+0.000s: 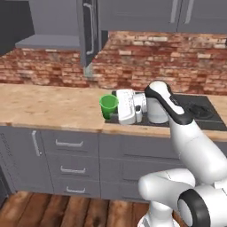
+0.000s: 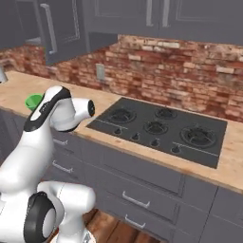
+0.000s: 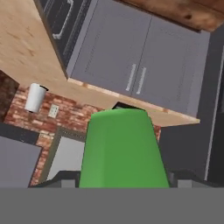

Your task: Move the cup from next to the sink to the open cabinet. Then, move the bowl with the corn to the fridge to clear the area for faucet cleaning.

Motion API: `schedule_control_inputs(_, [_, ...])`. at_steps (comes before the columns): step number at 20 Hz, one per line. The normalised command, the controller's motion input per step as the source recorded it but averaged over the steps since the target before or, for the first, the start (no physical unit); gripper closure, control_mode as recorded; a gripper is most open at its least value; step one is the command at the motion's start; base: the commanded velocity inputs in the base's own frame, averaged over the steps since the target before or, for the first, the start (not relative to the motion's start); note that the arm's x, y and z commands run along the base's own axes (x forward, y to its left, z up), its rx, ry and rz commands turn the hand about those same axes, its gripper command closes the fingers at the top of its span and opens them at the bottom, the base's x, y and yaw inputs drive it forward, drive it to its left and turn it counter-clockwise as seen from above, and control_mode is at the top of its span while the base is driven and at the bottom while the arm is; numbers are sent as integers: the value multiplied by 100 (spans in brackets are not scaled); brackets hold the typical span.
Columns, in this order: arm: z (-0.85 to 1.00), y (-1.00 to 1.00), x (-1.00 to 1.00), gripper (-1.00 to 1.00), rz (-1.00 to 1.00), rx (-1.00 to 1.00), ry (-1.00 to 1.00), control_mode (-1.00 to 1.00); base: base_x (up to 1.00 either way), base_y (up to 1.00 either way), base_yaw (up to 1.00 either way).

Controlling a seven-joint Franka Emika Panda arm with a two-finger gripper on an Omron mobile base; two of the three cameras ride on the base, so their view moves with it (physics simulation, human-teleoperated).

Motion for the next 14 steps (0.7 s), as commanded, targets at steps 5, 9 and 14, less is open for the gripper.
schedule_control_inputs(5, [0,0,0,100,0,0,0,100,2,100,-47])
schedule_control_inputs(9, [0,0,0,100,0,0,0,100,0,100,-55])
schedule_control_inputs(14, [0,0,0,100,0,0,0,100,-8,100,-52])
